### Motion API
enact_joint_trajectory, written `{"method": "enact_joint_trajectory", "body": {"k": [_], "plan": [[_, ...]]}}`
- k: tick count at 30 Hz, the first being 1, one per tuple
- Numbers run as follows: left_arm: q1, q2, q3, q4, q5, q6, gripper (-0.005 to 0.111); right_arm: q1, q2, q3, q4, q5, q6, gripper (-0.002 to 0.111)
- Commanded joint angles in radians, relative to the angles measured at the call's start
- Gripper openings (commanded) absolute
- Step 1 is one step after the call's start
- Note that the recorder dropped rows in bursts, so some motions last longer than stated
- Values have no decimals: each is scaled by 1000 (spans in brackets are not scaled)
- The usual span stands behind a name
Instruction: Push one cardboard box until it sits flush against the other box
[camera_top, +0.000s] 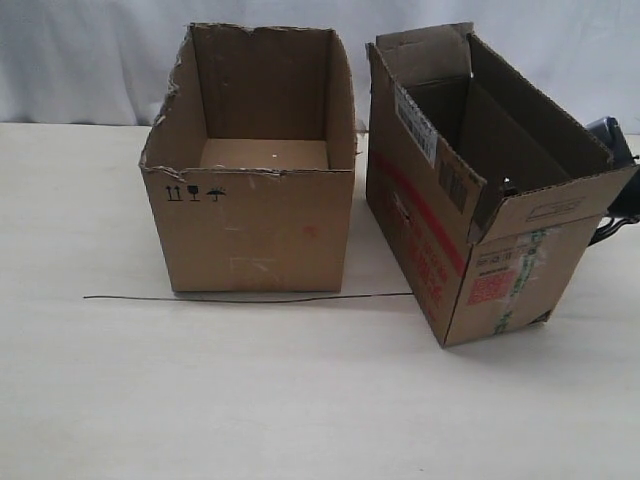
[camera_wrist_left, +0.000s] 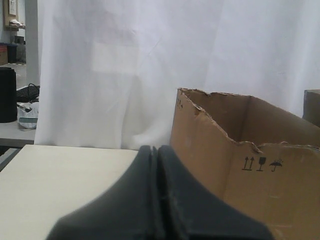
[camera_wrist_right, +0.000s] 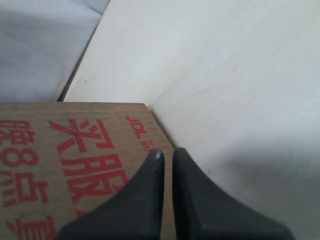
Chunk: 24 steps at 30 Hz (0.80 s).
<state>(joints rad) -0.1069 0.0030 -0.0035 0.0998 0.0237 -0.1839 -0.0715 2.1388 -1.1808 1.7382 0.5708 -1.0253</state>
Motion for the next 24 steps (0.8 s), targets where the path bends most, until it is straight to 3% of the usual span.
{"method": "enact_joint_trajectory", "body": {"k": [1,8,16,24], "plan": [[-9,-3,4,0,-8,-5,0,-67,-65,-5,-132,7,65,5],[-9,-3,4,0,-8,-5,0,-167,-136,20,-396,152,249,5],[-9,-3,4,0,-8,-5,0,-182,-169,141,-369,255,228,5],[-9,-3,4,0,-8,-5,0,-182,-171,151,-312,313,208,5]]}}
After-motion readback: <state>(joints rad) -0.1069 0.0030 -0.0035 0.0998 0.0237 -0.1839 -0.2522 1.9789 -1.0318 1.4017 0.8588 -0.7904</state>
